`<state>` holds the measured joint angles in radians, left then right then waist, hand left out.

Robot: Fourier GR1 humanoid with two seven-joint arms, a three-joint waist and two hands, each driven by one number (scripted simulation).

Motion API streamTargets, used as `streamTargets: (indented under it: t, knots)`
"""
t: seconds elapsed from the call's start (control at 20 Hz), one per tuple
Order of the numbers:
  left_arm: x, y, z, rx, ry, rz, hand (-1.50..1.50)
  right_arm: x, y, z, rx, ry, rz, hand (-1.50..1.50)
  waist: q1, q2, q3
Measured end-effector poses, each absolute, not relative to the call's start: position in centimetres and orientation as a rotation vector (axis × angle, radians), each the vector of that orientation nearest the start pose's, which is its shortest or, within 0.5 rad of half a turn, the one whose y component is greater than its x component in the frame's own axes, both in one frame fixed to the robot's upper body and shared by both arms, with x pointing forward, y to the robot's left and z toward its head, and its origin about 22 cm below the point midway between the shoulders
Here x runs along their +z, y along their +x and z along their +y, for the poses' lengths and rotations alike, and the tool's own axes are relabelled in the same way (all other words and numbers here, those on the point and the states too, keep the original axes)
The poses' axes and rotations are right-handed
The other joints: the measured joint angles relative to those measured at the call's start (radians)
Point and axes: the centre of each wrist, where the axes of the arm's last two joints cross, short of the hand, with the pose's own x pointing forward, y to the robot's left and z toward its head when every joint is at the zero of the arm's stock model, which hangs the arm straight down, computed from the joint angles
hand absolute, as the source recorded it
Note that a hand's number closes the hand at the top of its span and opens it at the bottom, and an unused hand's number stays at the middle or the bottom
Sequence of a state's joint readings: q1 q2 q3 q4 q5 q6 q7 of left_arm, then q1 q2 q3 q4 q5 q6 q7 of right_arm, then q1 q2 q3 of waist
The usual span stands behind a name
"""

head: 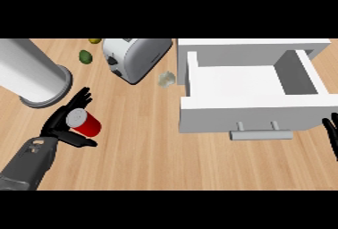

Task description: Pick up the can, place it into the drawer and close the drawer

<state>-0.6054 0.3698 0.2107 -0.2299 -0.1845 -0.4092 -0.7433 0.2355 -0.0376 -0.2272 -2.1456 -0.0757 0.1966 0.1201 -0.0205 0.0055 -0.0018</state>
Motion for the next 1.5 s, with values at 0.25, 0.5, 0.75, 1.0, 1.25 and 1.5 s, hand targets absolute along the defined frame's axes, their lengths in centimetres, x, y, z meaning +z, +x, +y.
streamTargets:
  t: [0.25, 0.5, 0.75, 1.0, 1.25, 1.5]
  knots:
    - [-8.5, 31.9, 34.8, -0.327, -0.161, -1.508, -1.5, 9.1, 16.1, -29.4, 0.01, -0.156, -1.808, -1.5, 0.003, -0.001, 0.0]
    - [-8.3, 32.7, 33.6, -0.334, -0.193, -1.524, 1.5, 9.2, 15.0, -30.1, 0.001, -0.152, -1.808, -1.5, 0.001, -0.001, 0.001]
    - [-8.4, 33.1, 32.2, -0.321, -0.258, -1.523, 1.5, 9.6, 15.1, -30.0, -0.012, -0.158, -1.811, -1.5, 0.007, -0.003, 0.001]
    - [-8.7, 32.8, 32.1, -0.231, -0.231, -1.533, 1.5, 9.3, 15.2, -30.4, -0.017, -0.169, -1.814, -1.5, 0.014, -0.006, 0.002]
    - [-10.1, 31.5, 31.5, 0.02, -0.036, -1.576, 1.5, 9.3, 14.8, -30.7, -0.021, -0.178, -1.809, -1.5, 0.03, -0.011, 0.003]
    - [-9.3, 32.0, 29.2, 0.105, 0.019, -1.63, 1.5, 9.3, 14.0, -30.1, -0.034, -0.176, -1.809, -1.5, 0.033, -0.014, 0.003]
